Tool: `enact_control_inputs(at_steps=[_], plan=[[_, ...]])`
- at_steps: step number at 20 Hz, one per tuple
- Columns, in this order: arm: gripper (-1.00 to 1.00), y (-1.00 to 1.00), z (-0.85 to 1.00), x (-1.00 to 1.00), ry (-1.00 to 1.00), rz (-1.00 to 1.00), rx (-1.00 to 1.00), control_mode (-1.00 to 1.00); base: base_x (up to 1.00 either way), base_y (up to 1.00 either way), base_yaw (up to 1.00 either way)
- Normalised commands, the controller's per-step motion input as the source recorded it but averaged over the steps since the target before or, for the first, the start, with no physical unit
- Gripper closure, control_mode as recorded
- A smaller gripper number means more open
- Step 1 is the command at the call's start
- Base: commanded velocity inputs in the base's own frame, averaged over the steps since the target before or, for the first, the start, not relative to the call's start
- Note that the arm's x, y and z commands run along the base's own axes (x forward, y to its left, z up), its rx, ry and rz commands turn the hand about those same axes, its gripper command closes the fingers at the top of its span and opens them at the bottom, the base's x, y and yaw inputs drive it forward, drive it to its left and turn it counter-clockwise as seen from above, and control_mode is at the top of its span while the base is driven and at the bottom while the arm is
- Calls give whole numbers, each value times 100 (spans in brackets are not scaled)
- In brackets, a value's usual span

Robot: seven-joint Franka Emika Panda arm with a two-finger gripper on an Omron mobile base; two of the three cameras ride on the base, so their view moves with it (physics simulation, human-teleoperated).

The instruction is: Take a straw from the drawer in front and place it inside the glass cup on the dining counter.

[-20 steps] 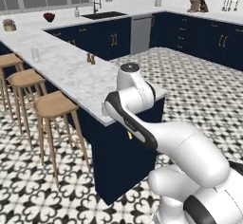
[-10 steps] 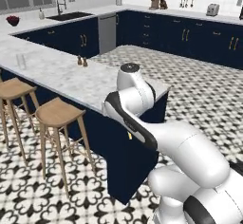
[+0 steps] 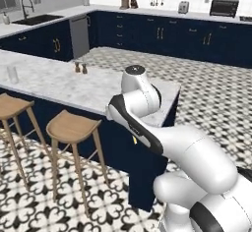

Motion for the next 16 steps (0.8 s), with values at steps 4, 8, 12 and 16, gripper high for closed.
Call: enact_control_inputs(at_steps=[4, 8, 12, 16], plan=[[100, 0, 0, 0, 0, 0, 0, 100, 4, 100, -39], [100, 0, 0, 0, 0, 0, 0, 100, 4, 100, -38], [100, 0, 0, 0, 0, 0, 0, 100, 4, 100, -38], [100, 0, 0, 0, 0, 0, 0, 100, 4, 100, -37]])
